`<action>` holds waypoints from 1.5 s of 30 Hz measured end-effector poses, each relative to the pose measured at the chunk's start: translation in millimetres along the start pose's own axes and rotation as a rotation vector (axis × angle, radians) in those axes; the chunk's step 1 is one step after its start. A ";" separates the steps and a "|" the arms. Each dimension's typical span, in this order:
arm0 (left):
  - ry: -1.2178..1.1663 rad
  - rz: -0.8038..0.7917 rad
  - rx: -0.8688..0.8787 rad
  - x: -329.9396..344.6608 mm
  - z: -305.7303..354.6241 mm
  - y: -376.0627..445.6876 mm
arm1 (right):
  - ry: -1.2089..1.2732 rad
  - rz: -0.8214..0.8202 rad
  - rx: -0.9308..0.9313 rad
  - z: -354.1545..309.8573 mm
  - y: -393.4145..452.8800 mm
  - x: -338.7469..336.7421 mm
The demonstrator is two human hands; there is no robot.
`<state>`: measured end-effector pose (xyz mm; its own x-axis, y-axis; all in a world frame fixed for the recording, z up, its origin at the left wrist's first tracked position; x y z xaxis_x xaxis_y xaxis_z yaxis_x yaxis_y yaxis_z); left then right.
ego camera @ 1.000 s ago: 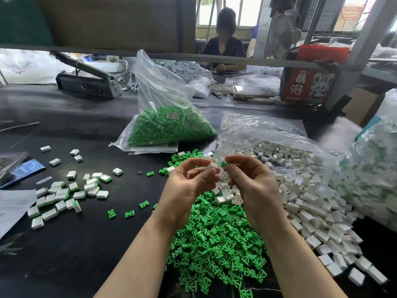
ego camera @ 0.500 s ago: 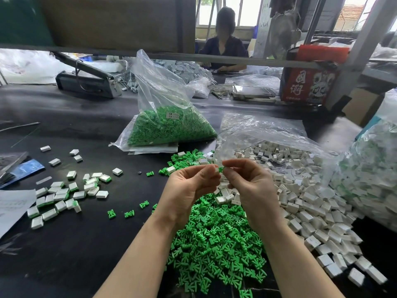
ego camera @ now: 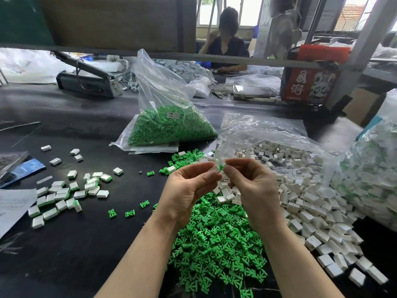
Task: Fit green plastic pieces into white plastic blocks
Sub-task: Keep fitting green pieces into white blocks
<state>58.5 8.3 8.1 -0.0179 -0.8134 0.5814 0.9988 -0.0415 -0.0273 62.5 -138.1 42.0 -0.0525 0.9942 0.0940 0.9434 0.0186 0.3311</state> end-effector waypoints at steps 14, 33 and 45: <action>0.267 0.008 0.142 1.8 15.9 -7.0 | -0.162 -0.062 -0.121 -10.1 -1.1 6.9; 0.345 0.009 0.282 2.8 29.2 -9.1 | -0.103 -0.046 -0.035 -1.1 -3.3 5.4; 0.392 0.082 0.323 2.7 27.4 -9.8 | -0.096 0.038 -0.002 9.6 -5.4 6.3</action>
<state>50.0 22.4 32.2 0.1069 -0.9655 0.2374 0.9598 0.1625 0.2288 60.2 -130.9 31.8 0.0153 0.9998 0.0159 0.9434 -0.0197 0.3310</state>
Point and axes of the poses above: each hand's wrist, its own y-axis towards the middle knuckle, its own x-axis out of the palm, z = x × y, the point moved 8 cm from there along y, towards the middle knuckle, and after that the axes turned 2 degrees about -z, right-handed, at the moved point
